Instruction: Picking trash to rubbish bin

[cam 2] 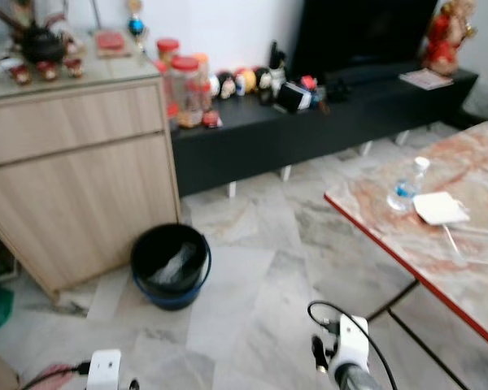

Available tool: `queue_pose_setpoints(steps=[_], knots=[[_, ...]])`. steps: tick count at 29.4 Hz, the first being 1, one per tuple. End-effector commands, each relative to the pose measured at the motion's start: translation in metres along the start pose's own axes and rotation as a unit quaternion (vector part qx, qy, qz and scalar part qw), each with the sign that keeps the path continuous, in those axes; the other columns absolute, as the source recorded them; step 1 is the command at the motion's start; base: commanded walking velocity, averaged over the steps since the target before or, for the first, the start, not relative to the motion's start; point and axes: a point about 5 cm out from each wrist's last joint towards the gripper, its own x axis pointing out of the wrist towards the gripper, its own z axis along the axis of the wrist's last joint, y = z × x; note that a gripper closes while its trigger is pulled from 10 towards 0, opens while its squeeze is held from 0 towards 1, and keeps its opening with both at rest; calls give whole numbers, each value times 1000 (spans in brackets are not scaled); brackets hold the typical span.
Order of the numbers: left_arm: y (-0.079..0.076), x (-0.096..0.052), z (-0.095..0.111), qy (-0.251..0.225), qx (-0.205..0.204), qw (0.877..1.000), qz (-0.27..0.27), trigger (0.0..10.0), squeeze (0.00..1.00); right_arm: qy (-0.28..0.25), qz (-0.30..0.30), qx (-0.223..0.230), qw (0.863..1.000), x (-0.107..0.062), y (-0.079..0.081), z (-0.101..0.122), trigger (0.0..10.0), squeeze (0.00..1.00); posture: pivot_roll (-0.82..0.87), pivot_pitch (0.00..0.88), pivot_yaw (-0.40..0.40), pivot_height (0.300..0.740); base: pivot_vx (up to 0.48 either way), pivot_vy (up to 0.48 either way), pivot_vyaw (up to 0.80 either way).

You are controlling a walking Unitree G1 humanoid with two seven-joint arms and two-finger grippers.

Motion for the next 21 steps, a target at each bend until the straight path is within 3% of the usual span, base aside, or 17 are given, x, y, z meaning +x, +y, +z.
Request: queue_pose_setpoints(steps=[1,21], knots=[[-2,0,3,-6,3,1000,-5,10000,0,-1,-5,-1,1000,0,-2,2,10000,0,0,0,-87,740,0,0,-788],[0,0,0,-1,23,1000,-12,10000,0,6,-26,18,999,-2,-9,-4,10000,0,-3,15,-62,740,0,0,-780]])
